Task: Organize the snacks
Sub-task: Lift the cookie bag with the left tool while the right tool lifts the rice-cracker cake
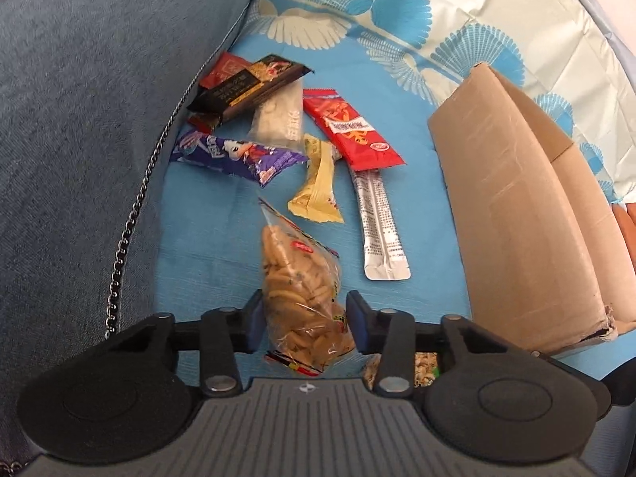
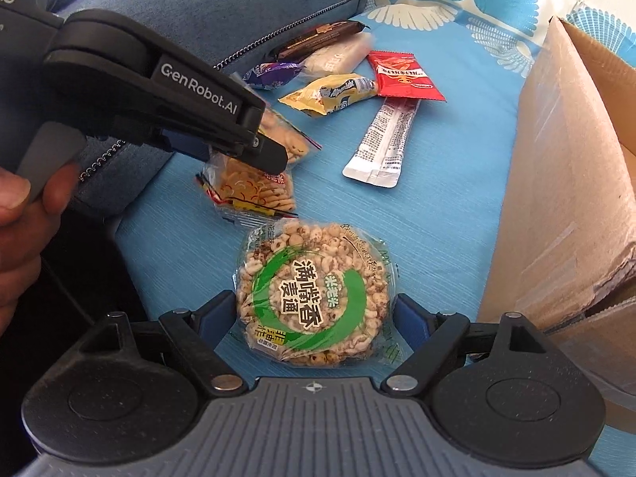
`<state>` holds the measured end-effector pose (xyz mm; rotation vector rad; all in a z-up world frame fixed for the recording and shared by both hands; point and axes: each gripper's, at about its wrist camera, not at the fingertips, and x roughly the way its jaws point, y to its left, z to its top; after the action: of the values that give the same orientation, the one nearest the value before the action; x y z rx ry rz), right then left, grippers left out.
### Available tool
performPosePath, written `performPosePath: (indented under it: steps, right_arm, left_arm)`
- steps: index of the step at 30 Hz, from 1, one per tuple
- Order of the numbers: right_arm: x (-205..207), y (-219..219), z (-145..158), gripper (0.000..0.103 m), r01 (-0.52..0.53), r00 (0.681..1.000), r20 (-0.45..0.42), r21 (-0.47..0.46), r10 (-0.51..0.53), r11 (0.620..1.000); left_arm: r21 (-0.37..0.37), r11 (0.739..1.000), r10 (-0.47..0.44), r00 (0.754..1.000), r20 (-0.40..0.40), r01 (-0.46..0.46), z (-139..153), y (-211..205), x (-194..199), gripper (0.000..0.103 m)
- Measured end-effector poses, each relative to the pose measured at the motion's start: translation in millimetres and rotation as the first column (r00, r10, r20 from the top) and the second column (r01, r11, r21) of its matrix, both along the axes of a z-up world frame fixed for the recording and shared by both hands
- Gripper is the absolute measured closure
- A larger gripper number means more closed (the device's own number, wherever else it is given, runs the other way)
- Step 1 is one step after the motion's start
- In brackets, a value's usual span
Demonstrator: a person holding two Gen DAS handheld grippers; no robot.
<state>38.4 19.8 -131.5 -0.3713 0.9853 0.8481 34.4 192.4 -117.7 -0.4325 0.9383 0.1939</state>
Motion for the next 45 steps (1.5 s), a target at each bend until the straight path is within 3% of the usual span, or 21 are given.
performPosePath:
  steps: [1,16,29,37,45]
  right_arm:
    - [-1,0,0,0.021,-0.001,1.0,0.005,0.002,0.001,1.0]
    - [-3,-10,22,0.022,0.03,0.992,0.123,0.085,-0.041,0.996]
    - [0,-18,30,0.022,0.061,0.992,0.102,0.093,-0.071,0.994]
    - [-5,-28,44,0.022,0.016,0.992,0.116,0.198,-0.04,0.98]
    - [-18,-32,66,0.022,-0.054,0.977,0.211,0.282,-0.007,0.958]
  left_arm:
    - [0.004,1.0,-0.001,1.0,0.008,0.001,1,-1,-1,0.063]
    - [0.007,0.999,0.05,0.983,0.174,-0.052,22,4,-23,0.064]
    - [0.009,0.998,0.057,0.983,0.175,-0.06,23,5,-22,0.064]
    - [0.001,0.997,0.081,0.971,0.225,-0.083,26,6,-31,0.064]
    - [0.036,0.991,0.112,0.941,0.32,-0.13,40,2,-49,0.064]
